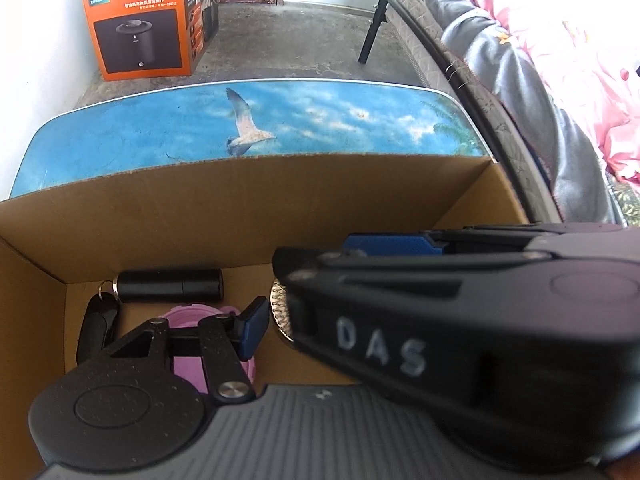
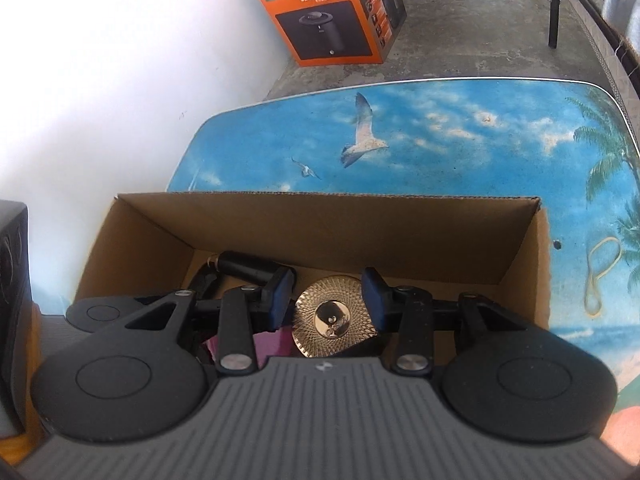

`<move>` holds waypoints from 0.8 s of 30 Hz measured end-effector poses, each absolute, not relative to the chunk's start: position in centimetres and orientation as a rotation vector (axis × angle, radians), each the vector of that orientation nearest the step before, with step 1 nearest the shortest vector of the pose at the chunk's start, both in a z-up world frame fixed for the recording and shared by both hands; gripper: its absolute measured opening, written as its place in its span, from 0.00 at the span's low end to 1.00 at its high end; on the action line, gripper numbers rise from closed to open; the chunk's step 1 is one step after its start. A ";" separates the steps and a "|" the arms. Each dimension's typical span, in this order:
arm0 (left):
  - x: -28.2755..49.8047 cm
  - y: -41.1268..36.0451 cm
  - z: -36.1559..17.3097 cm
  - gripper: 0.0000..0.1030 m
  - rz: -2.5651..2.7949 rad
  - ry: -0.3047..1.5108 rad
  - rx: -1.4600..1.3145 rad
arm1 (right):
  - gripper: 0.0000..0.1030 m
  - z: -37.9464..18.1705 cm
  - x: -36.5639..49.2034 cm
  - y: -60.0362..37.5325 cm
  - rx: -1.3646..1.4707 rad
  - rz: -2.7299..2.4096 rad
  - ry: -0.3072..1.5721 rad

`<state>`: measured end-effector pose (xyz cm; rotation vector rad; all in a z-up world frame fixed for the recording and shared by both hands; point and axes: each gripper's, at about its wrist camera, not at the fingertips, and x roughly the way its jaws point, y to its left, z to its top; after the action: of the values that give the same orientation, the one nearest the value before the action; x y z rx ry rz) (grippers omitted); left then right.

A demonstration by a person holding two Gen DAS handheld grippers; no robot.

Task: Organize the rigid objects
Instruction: 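Open the right gripper to release the jar and withdraw, then move the right gripper toward the white charger plug on the table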

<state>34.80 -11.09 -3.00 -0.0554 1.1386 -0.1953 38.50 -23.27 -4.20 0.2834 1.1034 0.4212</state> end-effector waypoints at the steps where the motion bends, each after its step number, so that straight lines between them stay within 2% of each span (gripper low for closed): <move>1: 34.5 -11.2 -2.6 0.59 -0.199 1.128 -0.052 | 0.37 -3.7 38.3 -23.6 0.297 0.422 1.088; 7: 30.8 -11.2 0.6 0.61 -0.249 1.049 -0.044 | 0.38 1.0 34.3 -26.3 0.410 0.431 0.958; 15: 21.7 -10.6 5.2 0.61 -0.333 0.915 0.023 | 0.39 7.5 22.8 -30.2 0.528 0.487 0.703; 19: 16.1 -9.0 6.5 0.63 -0.398 0.858 0.050 | 0.39 7.7 16.5 -30.9 0.572 0.506 0.652; 24: 10.3 -6.6 6.2 0.63 -0.423 0.821 0.060 | 0.40 4.4 10.8 -30.4 0.657 0.511 0.690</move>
<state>10.27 -6.58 6.22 0.0596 0.8213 -0.4234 10.79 -30.41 4.44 0.6569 0.6905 0.5106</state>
